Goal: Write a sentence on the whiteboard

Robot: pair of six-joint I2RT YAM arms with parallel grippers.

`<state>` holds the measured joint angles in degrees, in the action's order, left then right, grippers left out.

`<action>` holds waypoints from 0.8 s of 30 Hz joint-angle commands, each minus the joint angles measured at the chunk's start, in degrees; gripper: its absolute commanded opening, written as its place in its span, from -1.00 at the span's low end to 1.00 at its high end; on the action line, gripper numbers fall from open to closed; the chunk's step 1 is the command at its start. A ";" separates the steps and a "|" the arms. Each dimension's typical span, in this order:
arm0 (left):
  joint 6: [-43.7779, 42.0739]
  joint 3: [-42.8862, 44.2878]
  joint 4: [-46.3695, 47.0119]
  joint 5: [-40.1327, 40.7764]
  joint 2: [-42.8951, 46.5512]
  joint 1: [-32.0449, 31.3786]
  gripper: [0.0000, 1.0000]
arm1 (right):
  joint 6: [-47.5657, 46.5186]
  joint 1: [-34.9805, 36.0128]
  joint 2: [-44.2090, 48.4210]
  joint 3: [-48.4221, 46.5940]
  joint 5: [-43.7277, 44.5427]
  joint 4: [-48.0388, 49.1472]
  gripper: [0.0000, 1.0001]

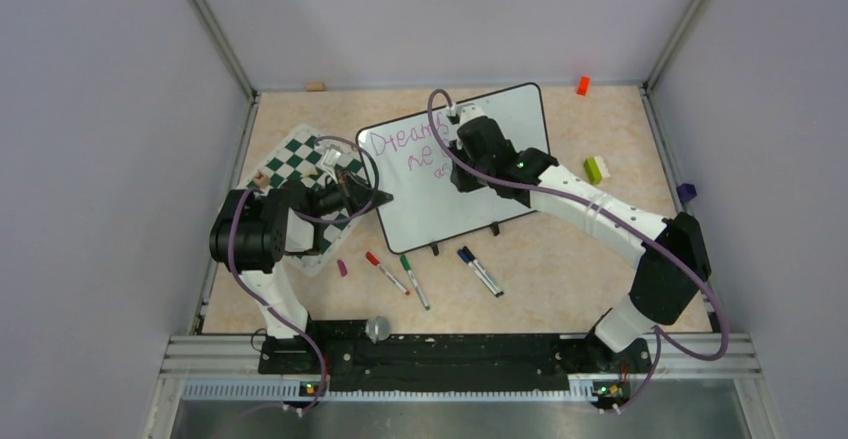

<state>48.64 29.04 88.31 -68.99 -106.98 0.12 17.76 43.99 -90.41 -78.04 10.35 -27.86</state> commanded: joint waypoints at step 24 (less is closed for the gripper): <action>-5.02 -0.38 4.50 -6.42 0.46 -0.49 -1.00 | 0.25 -3.09 3.56 -2.04 0.38 0.13 -1.00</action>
<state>48.62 29.04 88.33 -69.06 -106.98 0.12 17.82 41.34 -88.36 -78.00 11.27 -29.56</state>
